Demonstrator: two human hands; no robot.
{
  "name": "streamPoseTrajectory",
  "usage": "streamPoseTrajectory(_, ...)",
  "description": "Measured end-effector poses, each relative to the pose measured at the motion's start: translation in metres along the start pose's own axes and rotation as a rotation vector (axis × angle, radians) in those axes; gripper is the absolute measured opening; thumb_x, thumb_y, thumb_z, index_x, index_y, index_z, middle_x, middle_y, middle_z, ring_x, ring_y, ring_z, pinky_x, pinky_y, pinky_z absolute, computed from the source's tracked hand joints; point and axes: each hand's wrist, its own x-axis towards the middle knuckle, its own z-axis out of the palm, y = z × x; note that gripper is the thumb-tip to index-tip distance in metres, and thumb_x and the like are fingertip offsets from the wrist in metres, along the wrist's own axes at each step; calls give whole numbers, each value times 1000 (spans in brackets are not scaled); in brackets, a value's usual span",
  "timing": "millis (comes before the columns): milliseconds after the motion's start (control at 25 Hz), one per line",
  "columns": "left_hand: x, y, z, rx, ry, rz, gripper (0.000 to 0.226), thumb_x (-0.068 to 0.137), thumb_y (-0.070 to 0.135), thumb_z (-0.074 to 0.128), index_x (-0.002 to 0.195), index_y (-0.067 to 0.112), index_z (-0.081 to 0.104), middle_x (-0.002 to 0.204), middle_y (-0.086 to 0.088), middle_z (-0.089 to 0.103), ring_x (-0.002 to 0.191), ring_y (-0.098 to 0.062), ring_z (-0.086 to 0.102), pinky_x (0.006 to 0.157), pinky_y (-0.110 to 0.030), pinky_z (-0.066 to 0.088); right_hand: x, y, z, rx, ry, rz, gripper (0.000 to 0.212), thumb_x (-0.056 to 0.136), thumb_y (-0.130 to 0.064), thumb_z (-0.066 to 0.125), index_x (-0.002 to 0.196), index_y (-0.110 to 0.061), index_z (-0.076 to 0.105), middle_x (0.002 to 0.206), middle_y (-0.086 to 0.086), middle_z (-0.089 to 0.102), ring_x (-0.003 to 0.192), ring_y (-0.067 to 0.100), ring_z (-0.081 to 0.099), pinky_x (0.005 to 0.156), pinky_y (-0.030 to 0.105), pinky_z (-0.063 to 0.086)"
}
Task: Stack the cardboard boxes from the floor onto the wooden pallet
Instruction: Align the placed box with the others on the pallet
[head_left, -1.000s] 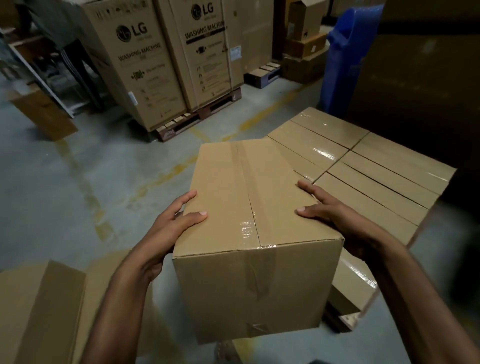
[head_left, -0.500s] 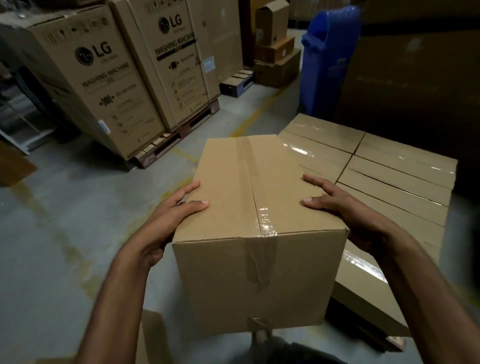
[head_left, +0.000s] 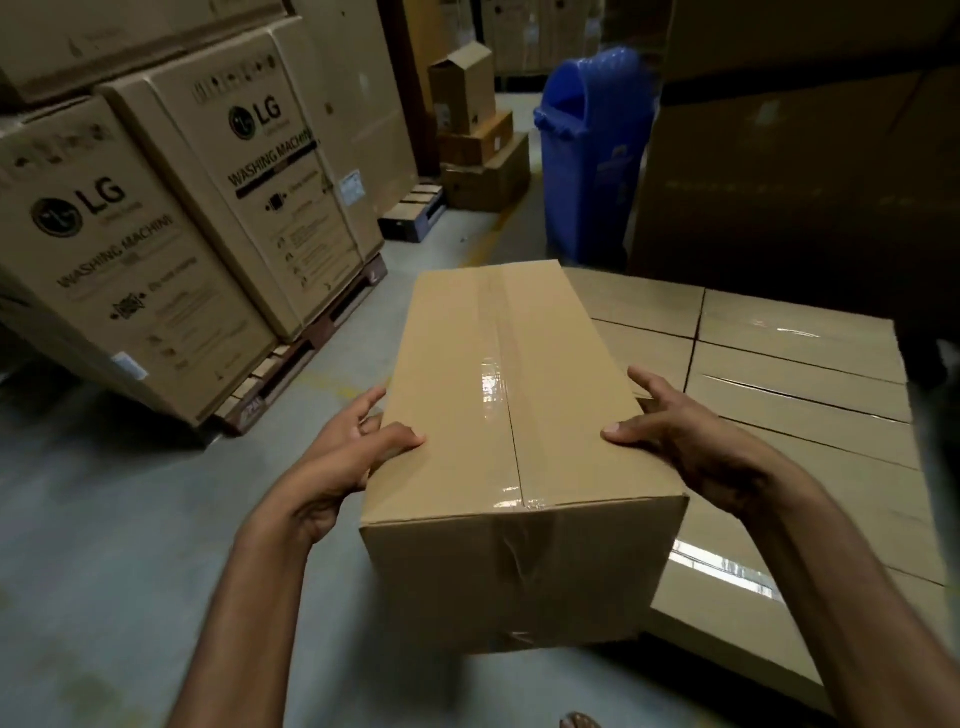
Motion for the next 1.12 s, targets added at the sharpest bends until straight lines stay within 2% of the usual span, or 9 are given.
streamPoseTrajectory(80, 41, 11, -15, 49, -58, 31, 92, 63, 28, 87, 147, 34, 51, 129, 5, 70, 115, -11, 68, 83, -32, 59, 24, -1, 7, 9, 26, 7, 114, 58, -12, 91, 153, -44, 38, 148, 0, 47, 128, 31, 55, 107, 52, 49)
streamPoseTrajectory(160, 88, 21, -31, 69, -112, 57, 93, 50, 34, 86, 138, 35, 58, 134, 4, 67, 122, -12, 64, 87, -37, 60, 46, 1, 19, 62, 96, -6, 103, 64, -3, 87, 149, -43, 45, 146, -3, 50, 127, 30, 57, 106, 54, 50)
streamPoseTrajectory(360, 200, 44, -62, 125, -217, 145, 55, 77, 36, 90, 122, 28, 58, 131, 3, 65, 113, -16, 67, 72, -30, 59, 90, 9, 79, 233, 350, -55, 100, 71, 17, 76, 143, -44, 42, 141, -2, 51, 124, 30, 57, 94, 44, 57)
streamPoseTrajectory(480, 254, 52, -75, 145, -289, 155, 49, 79, 30, 89, 117, 28, 58, 132, -2, 62, 121, -20, 63, 96, -43, 57, 106, 5, 119, 284, 480, -79, 99, 71, 16, 77, 147, -37, 44, 140, -2, 53, 125, 30, 57, 100, 48, 55)
streamPoseTrajectory(600, 289, 67, -80, 184, -420, 169, 59, 77, 28, 90, 128, 25, 60, 132, -2, 65, 122, -19, 63, 103, -46, 54, 114, 2, 141, 329, 626, -99, 100, 60, -4, 86, 146, -37, 48, 139, -3, 58, 125, 27, 60, 103, 51, 54)
streamPoseTrajectory(720, 314, 81, -62, 202, -567, 201, 65, 81, 23, 87, 139, 22, 58, 131, 0, 66, 115, -13, 66, 93, -34, 58, 124, -1, 150, 404, 792, -101, 83, 73, -18, 90, 142, -34, 47, 135, 0, 63, 120, 26, 65, 100, 50, 55)
streamPoseTrajectory(840, 328, 84, -30, 258, -672, 228, 62, 85, 18, 84, 141, 22, 57, 127, 2, 62, 103, -2, 62, 73, -18, 54, 133, 6, 152, 467, 985, -58, 75, 84, -7, 81, 141, -25, 36, 129, 5, 61, 112, 27, 65, 90, 44, 58)
streamPoseTrajectory(1000, 352, 91, 5, 331, -749, 224, 63, 82, 29, 85, 138, 29, 56, 136, 0, 60, 112, -18, 65, 95, -42, 58, 146, 16, 148, 601, 1100, -10, 80, 83, -1, 79, 142, -27, 32, 125, 7, 62, 106, 32, 67, 84, 46, 58)
streamPoseTrajectory(1120, 376, 96, 19, 411, -842, 229, 58, 83, 37, 84, 134, 35, 55, 135, 3, 57, 111, -18, 64, 90, -41, 58, 159, 18, 153, 679, 1141, 8, 85, 84, 1, 78, 149, -28, 32, 125, 6, 64, 107, 32, 67, 85, 46, 58)
